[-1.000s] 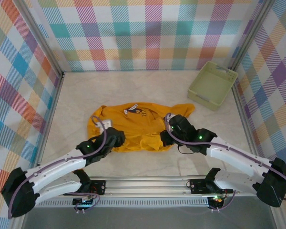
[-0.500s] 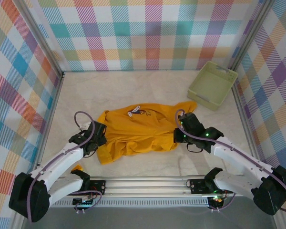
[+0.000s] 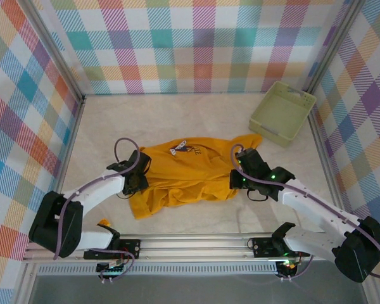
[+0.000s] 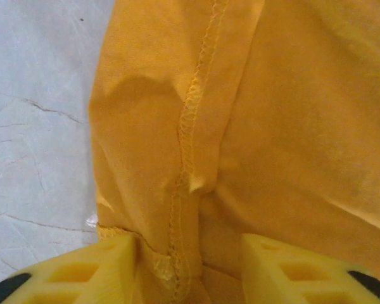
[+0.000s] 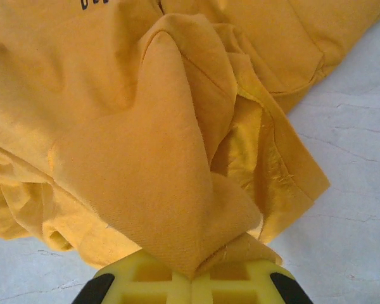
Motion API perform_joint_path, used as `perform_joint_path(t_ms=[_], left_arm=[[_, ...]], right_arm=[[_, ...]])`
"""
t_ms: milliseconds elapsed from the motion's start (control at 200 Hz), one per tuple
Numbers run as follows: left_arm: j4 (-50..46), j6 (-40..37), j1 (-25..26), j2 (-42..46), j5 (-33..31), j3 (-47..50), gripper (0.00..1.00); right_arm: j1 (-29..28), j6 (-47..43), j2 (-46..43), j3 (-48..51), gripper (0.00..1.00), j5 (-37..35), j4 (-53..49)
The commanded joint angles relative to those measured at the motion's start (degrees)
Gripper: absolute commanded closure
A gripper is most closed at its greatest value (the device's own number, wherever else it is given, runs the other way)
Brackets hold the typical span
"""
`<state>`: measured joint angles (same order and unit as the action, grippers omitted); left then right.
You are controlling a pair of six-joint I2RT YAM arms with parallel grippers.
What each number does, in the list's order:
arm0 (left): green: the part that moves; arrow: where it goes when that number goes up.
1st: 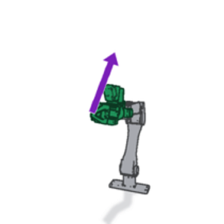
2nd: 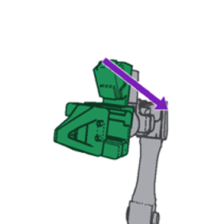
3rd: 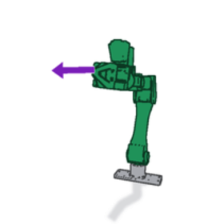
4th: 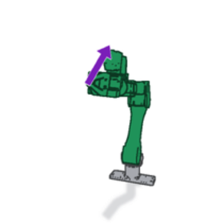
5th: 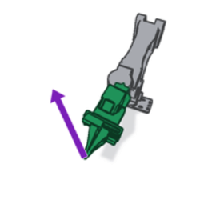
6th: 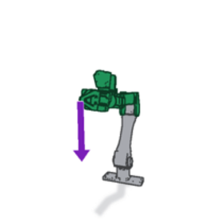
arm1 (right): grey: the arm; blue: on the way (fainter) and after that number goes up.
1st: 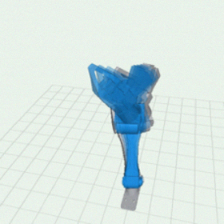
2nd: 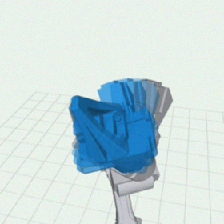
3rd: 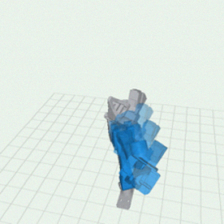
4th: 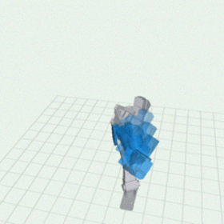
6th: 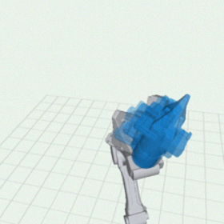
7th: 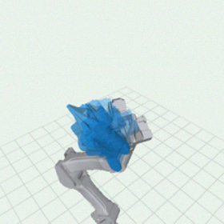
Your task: Fold the inside-out t-shirt
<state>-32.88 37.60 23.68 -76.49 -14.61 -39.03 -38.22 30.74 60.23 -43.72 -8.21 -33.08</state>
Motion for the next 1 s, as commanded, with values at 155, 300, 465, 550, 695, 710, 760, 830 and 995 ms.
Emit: perform_joint_path(t_ms=[155,300,465,550,695,710,760,830,995], left_arm=[[-0.08,-1.36,-0.75,3.00,-1.30,-1.49,0.81],[0.51,-3.73,-0.91,9.93,-1.87,-2.22,0.96],[1.63,-8.10,-2.04,20.74,-3.33,-7.49,1.00],[3.15,-9.79,-2.15,27.28,-5.37,-9.89,1.00],[7.94,-10.80,-2.15,36.32,-8.38,-7.84,1.00],[8.56,-10.83,-2.15,36.73,-8.34,-7.22,1.00],[9.82,-10.63,-2.24,36.85,-8.16,-5.23,1.00],[8.40,-9.25,-2.74,34.05,-7.94,-4.15,1.00],[10.84,-6.83,-7.33,30.24,0.46,-0.15,1.00]], right_arm=[[3.24,-1.94,0.98,-6.03,1.00,-4.49,-4.09],[5.39,-4.13,2.32,-10.16,1.00,-4.38,-4.29],[8.61,-7.76,2.81,-18.99,1.00,-4.09,-5.93],[9.19,-9.28,2.14,-23.45,1.00,-4.82,-6.79],[9.65,-10.78,1.06,-26.59,1.00,-7.08,-8.38],[9.73,-10.85,0.97,-26.51,1.00,-7.47,-8.53],[10.44,-10.82,0.69,-26.02,1.00,-8.88,-9.18],[12.72,-10.36,-0.24,-25.28,1.00,-10.97,-10.59],[22.48,-10.50,-4.43,-25.43,1.00,-7.67,-12.72]])
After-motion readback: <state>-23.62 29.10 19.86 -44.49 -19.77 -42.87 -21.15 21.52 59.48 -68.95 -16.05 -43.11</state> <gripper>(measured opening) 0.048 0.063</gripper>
